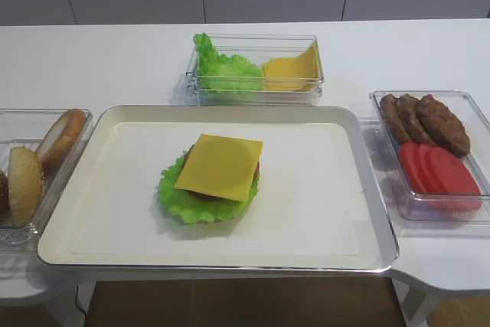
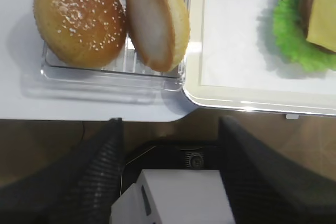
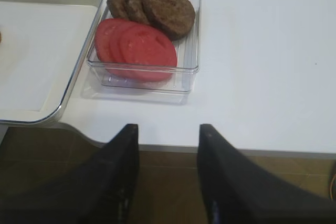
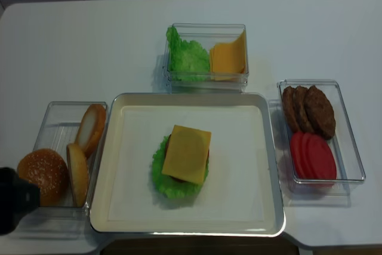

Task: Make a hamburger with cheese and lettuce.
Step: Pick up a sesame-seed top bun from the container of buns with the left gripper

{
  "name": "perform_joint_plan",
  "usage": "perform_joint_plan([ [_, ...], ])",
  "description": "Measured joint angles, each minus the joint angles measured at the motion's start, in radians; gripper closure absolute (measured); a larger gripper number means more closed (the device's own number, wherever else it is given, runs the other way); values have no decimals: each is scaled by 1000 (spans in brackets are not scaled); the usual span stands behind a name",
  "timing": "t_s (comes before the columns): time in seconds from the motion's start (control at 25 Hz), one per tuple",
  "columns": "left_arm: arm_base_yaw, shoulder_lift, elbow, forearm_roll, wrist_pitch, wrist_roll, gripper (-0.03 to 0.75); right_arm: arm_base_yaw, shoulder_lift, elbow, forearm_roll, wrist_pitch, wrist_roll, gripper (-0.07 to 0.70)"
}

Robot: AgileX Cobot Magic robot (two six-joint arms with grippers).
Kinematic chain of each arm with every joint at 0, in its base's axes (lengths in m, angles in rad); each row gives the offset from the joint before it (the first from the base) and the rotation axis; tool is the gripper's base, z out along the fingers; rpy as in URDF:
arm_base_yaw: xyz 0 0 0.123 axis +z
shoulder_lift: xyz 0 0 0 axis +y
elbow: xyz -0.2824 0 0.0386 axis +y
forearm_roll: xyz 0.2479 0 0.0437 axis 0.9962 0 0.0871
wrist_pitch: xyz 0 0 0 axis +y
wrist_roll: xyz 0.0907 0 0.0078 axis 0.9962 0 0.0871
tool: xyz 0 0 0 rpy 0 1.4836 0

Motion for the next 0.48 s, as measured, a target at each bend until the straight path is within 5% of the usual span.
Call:
perform_joint_plan([
  [0.48, 0, 260, -96, -50, -6, -30, 297, 0, 0, 0, 0, 0, -2, 332],
])
